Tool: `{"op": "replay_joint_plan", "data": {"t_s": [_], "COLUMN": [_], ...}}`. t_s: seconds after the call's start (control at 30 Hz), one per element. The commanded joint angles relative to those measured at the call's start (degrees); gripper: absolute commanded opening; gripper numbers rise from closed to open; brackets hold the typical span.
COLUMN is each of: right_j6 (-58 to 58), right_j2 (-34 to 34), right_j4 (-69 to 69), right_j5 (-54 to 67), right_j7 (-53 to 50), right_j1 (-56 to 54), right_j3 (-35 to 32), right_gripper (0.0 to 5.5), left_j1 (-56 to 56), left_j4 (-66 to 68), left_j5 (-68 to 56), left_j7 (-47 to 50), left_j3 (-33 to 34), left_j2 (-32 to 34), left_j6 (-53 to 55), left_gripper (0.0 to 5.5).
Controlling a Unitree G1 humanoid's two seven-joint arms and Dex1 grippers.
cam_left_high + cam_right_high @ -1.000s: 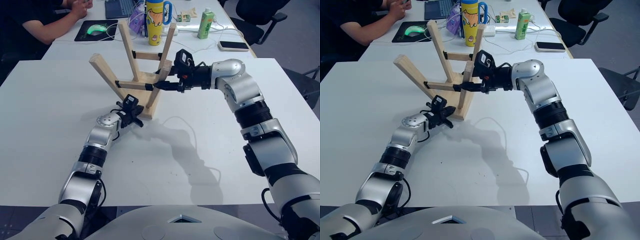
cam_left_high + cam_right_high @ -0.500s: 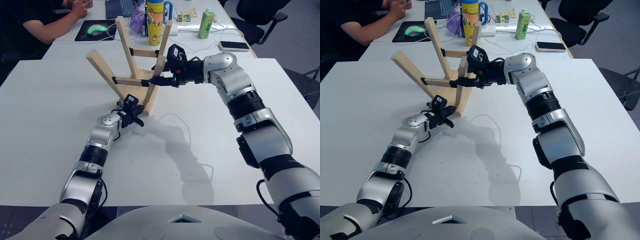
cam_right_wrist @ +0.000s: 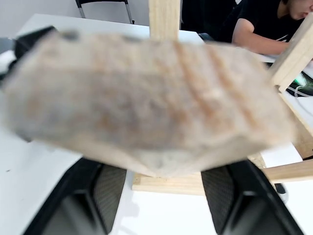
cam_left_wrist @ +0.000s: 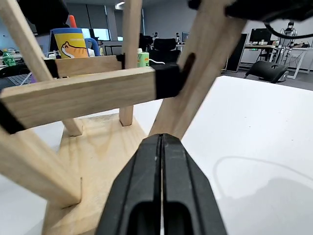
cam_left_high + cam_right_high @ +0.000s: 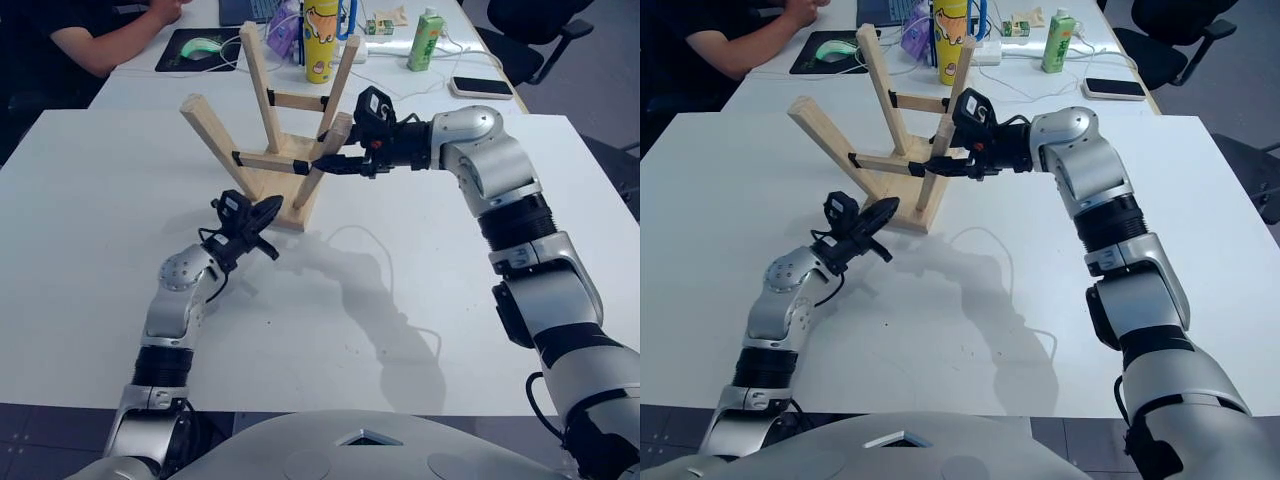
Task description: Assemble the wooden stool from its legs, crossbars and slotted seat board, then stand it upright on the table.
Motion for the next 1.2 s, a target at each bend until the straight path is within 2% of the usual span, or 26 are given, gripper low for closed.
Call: {"op": "replay_joint_plan", "data": {"t_s": [0.03, 0.2, 0.4, 0.7, 1.03, 1.2], "right_j6": [7.85, 12.41, 18.58, 22.58, 21.58, 17.14], "right_j2": [-3.83, -8.60, -14.71, -14.29, -14.66, -12.56], "right_j4": [-4.14, -12.09, -26.40, -34.33, -32.37, -22.17], "right_j5": [0.23, 1.29, 3.69, 5.71, 5.72, 3.00], "right_j7": [4.03, 6.25, 5.78, 1.02, 1.47, 4.97], "right_j1": [4.22, 5.69, 13.12, 18.67, 18.01, 11.81], "right_j3": [0.95, 0.18, 0.09, 1.22, 2.54, 5.46], "right_gripper": [2.06, 2.06, 2.06, 2.06, 2.06, 2.06], "left_j1": [1.72, 3.95, 7.67, 6.58, 3.34, 4.41], "left_j4": [0.61, -1.13, -3.86, -1.21, 3.54, 5.73], "left_j5": [-0.57, -0.11, -0.33, 3.38, 4.79, 7.15], "left_j7": [-0.47, -0.51, 0.82, 1.15, 8.57, 8.77], "left_j3": [1.13, 0.30, -1.45, -7.36, -4.96, -8.18], "left_j2": [1.14, 1.69, 0.44, 0.91, -2.53, -0.70], "left_j6": [0.16, 0.81, 2.70, 7.57, 10.41, 17.91], "left_gripper": [0.00, 0.00, 0.00, 0.00, 0.00, 0.00]}}
